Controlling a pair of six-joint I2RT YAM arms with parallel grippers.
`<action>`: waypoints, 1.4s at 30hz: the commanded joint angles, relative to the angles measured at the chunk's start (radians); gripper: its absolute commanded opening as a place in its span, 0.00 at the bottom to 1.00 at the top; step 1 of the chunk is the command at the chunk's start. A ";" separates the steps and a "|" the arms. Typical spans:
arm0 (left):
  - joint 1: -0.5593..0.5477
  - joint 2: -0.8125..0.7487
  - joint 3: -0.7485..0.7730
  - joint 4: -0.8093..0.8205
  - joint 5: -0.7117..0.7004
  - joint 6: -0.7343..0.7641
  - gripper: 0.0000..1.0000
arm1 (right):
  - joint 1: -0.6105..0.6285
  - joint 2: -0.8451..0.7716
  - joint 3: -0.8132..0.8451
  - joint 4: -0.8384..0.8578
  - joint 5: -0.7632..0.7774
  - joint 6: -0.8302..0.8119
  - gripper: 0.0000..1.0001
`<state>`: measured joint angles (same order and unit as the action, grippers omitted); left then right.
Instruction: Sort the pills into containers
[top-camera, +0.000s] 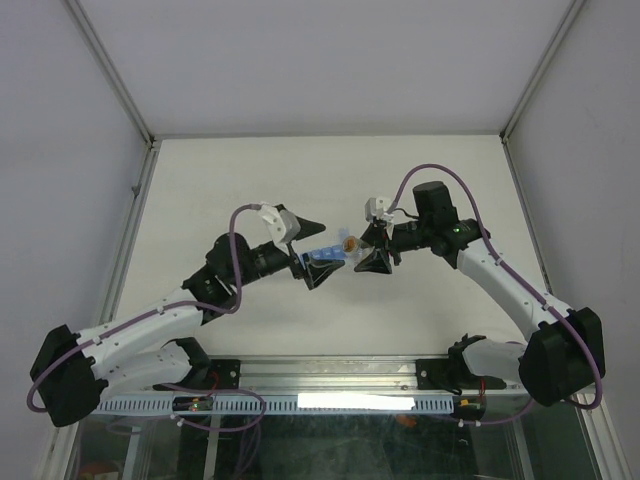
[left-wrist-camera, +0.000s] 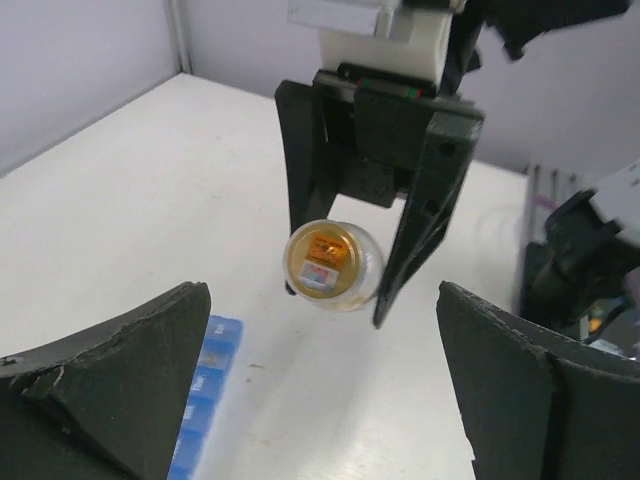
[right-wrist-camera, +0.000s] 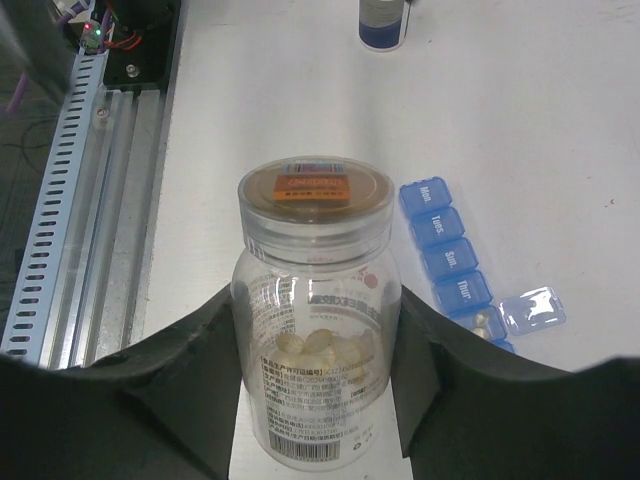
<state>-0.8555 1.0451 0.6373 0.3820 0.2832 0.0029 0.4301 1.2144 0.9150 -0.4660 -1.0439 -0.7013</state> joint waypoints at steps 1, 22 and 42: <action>0.011 -0.147 -0.095 0.148 -0.105 -0.328 0.99 | 0.002 -0.012 0.022 0.044 -0.020 0.012 0.00; -0.175 0.090 0.211 -0.241 -0.513 -0.464 0.78 | 0.006 -0.011 0.020 0.046 -0.015 0.010 0.00; -0.177 0.180 0.220 -0.216 -0.291 -0.241 0.13 | 0.011 -0.005 0.022 0.046 -0.011 0.013 0.00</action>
<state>-1.0275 1.2102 0.8562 0.1097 -0.1379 -0.4103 0.4335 1.2186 0.9150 -0.4652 -1.0100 -0.6964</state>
